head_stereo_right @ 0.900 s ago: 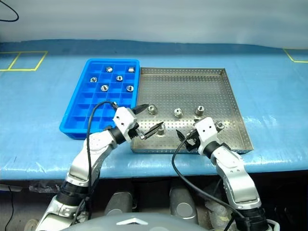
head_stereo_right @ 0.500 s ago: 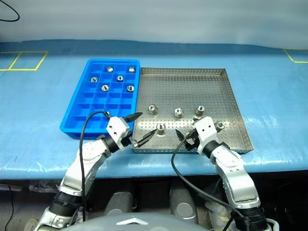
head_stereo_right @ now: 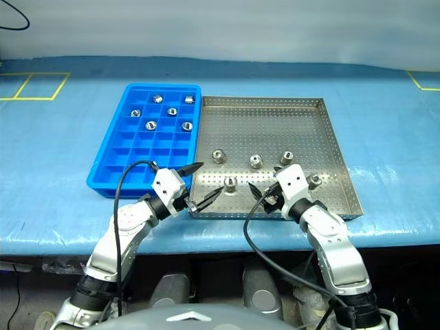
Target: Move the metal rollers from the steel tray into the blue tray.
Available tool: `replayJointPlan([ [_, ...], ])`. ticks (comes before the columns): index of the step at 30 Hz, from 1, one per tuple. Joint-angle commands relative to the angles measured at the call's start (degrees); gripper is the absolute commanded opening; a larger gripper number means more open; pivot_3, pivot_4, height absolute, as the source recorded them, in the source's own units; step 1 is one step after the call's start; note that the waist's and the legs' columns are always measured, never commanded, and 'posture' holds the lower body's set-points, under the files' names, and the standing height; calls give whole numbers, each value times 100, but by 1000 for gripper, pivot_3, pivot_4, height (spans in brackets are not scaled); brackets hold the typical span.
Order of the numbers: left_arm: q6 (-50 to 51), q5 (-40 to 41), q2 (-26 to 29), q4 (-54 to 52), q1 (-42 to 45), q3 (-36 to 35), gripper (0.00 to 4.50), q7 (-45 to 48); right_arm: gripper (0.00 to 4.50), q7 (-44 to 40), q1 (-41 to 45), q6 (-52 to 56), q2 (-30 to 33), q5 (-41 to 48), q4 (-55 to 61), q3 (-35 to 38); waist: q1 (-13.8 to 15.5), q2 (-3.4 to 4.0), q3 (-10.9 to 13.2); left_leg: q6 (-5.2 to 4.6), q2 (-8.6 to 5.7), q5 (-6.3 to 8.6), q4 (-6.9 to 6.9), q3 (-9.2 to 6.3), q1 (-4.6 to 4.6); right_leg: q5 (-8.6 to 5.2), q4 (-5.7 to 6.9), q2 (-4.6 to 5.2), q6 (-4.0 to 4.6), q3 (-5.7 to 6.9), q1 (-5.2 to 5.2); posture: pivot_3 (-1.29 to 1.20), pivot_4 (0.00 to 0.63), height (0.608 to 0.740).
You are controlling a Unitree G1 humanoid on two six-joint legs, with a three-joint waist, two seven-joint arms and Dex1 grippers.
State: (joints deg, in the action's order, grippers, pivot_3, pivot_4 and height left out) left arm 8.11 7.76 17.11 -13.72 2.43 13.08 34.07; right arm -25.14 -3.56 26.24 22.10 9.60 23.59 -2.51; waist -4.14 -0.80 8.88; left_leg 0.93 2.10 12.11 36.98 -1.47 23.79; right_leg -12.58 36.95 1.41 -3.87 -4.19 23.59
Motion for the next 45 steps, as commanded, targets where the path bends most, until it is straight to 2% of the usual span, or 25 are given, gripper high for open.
replayJointPlan([
  [1,-126,41,-27,-250,17,28,4497,15,4472,-28,64,-107,24,10,122,15,3,0,0,0,0,0,0,0,0,0,0,0,0,0,0,-77,150,740],
  [11,37,-60,-66,-260,191,124,4497,-49,4472,16,18,-116,44,-40,160,3,8,0,0,0,0,0,0,0,0,0,0,0,0,0,0,-89,150,740],
  [16,673,-136,-193,-406,532,255,4497,-238,4472,38,0,-116,34,-52,144,1,7,0,0,0,0,0,1,0,1,0,0,0,0,0,0,-93,150,740],
  [20,1791,-676,-61,-530,1016,677,4497,-429,4472,64,-23,-93,28,-73,153,-22,1,0,0,0,-1,0,0,-1,1,0,1,-2,0,0,0,-100,150,740],
  [24,2824,-625,-260,-550,1420,788,4497,-549,4472,86,-38,-82,24,-99,160,-36,-26,-1,0,-1,-2,1,0,-1,1,0,-1,-1,-1,0,0,-103,150,740],
  [28,3281,-663,-408,-457,1712,874,4497,-680,4472,88,-47,-69,0,-107,168,-28,-34,-1,0,-1,-2,1,0,-3,1,0,1,-3,-1,1,0,-107,150,740],
  [37,3693,-908,-459,-197,1827,1339,4497,-808,4472,97,-103,-74,-17,-142,187,-39,-38,-1,0,-1,-2,1,-1,-3,1,0,0,-3,-2,0,0,-115,150,740],
  [45,3250,-1158,-570,306,1646,1610,4497,-1014,4472,87,-94,-86,-4,-203,153,-120,-35,-1,0,-1,-2,1,0,-3,2,1,-1,-2,-2,-1,1,-110,150,740],
])
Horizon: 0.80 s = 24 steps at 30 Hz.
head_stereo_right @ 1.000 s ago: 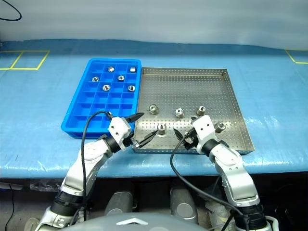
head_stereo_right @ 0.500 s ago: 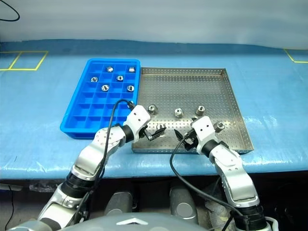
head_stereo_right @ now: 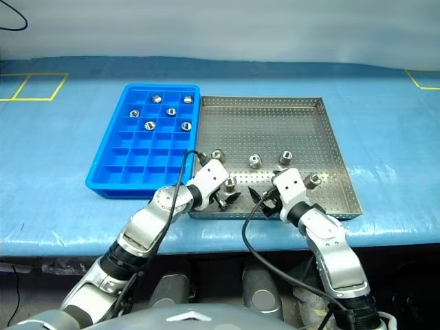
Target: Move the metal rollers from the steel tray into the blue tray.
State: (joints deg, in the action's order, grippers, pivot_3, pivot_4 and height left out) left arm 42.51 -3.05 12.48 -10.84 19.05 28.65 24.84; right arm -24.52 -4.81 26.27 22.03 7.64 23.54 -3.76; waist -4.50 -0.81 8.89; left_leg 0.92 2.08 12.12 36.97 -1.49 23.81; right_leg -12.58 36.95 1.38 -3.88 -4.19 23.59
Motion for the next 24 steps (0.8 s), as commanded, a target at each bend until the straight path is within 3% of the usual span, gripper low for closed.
replayJointPlan([
  [1,-224,-119,-138,64,-30,65,4497,-139,4472,22,36,-91,-4,-8,155,6,3,0,0,0,0,0,0,0,0,0,0,0,0,0,0,-108,150,740],
  [11,-278,-68,-584,525,-77,-162,4497,-424,4472,8,73,-101,-17,-28,133,-19,9,0,0,0,-1,0,2,0,0,1,0,1,-2,-1,-2,-108,150,740],
  [13,-229,22,-689,520,-101,-296,4131,-447,4500,14,70,-104,-23,-31,130,-18,8,0,0,0,-1,0,2,0,0,1,0,1,-2,-1,-2,-107,150,740],
  [24,199,108,-892,591,-135,-567,4131,-485,4500,23,77,-118,-51,-43,111,-26,4,0,-1,0,-2,0,5,0,-2,3,0,1,-5,-1,-5,-107,150,740],
])
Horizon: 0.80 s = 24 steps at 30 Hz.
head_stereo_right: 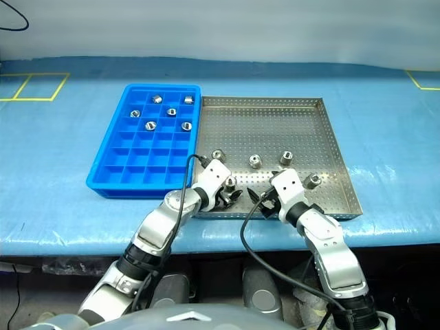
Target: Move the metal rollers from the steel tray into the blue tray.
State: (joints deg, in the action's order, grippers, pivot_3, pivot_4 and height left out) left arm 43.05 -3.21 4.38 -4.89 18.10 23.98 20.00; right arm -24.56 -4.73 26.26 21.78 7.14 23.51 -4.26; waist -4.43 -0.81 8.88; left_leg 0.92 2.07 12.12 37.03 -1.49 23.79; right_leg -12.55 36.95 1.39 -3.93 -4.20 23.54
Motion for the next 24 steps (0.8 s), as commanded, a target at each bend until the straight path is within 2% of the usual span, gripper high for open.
replayJointPlan([
  [1,175,152,-96,5,-57,-112,4131,20,4500,25,72,-120,-27,8,111,23,-3,0,0,0,0,0,0,0,0,0,0,0,0,0,0,-106,150,740],
  [12,132,273,-190,-203,-72,-96,4131,59,4500,23,121,-135,-33,-7,70,-13,4,0,-1,0,0,0,2,0,0,0,-1,0,-1,-1,-2,-104,150,740],
  [16,205,290,-230,-419,-44,-175,3264,-25,4500,19,118,-132,-42,3,73,-14,4,0,-1,0,-1,0,1,0,1,1,-1,0,-1,-1,0,-103,150,740],
  [20,271,349,-255,-589,-25,-211,1880,5,4500,18,120,-129,-44,5,74,-18,6,0,0,0,-1,0,-1,-1,4,1,-2,0,-1,-1,2,-101,150,740],
  [21,295,359,-256,-621,-25,-211,1705,13,4500,18,124,-129,-46,5,71,-20,5,0,0,0,-1,0,-1,0,4,1,-2,0,-1,-1,2,-101,150,740],
  [24,304,359,-254,-642,-35,-206,1710,-13,4500,17,133,-132,-51,3,61,-26,2,0,0,0,-1,0,0,0,3,1,-2,0,-1,-1,2,-101,150,740],
])
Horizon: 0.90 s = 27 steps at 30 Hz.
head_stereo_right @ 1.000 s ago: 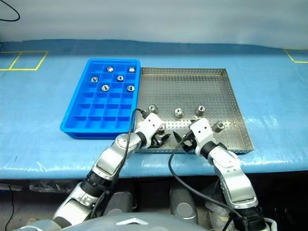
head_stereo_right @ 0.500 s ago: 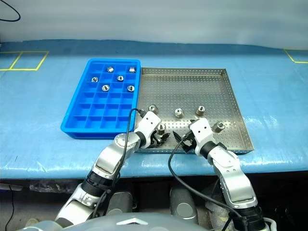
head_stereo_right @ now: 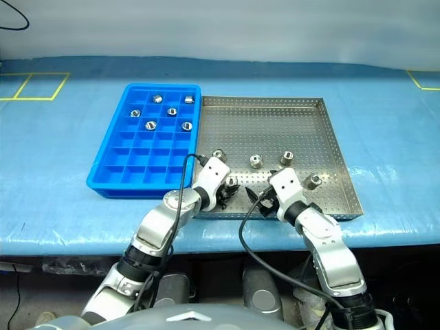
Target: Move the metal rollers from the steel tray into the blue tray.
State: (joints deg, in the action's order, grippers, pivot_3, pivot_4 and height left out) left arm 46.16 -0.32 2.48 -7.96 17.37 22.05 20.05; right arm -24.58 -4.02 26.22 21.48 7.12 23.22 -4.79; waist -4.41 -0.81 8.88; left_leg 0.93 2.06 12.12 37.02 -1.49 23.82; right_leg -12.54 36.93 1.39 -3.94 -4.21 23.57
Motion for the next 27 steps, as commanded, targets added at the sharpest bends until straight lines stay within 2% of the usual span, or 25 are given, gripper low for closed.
replayJointPlan([
  [1,-1,80,-62,-333,28,-13,1710,-31,4500,19,64,-127,-22,6,90,25,0,0,0,0,0,0,0,0,0,0,0,0,0,0,0,-101,150,740],
  [7,-28,8,-19,-435,-17,22,1710,-169,4500,21,63,-119,-24,8,100,29,1,0,0,0,0,0,0,0,1,0,0,0,0,0,1,-100,150,740],
  [17,-1785,-919,-681,-1628,-751,-943,1710,-2584,4500,-165,277,1,-103,215,-59,-65,66,-2,1,0,0,0,-2,0,-2,1,-1,0,-1,-2,-3,-31,150,740],
  [23,-2157,-1229,-962,-1738,-1279,-1443,1710,-3753,4500,-303,532,0,-109,167,-198,-269,152,-3,2,0,-2,0,-1,-1,1,3,-4,1,-4,-2,-3,17,150,740],
  [27,-2115,-1118,-868,-1543,-1410,-2006,1710,-4144,4500,-375,639,-20,-109,156,-309,-346,255,-7,4,0,-1,0,0,-3,2,3,-4,1,-5,2,-2,43,150,740],
])
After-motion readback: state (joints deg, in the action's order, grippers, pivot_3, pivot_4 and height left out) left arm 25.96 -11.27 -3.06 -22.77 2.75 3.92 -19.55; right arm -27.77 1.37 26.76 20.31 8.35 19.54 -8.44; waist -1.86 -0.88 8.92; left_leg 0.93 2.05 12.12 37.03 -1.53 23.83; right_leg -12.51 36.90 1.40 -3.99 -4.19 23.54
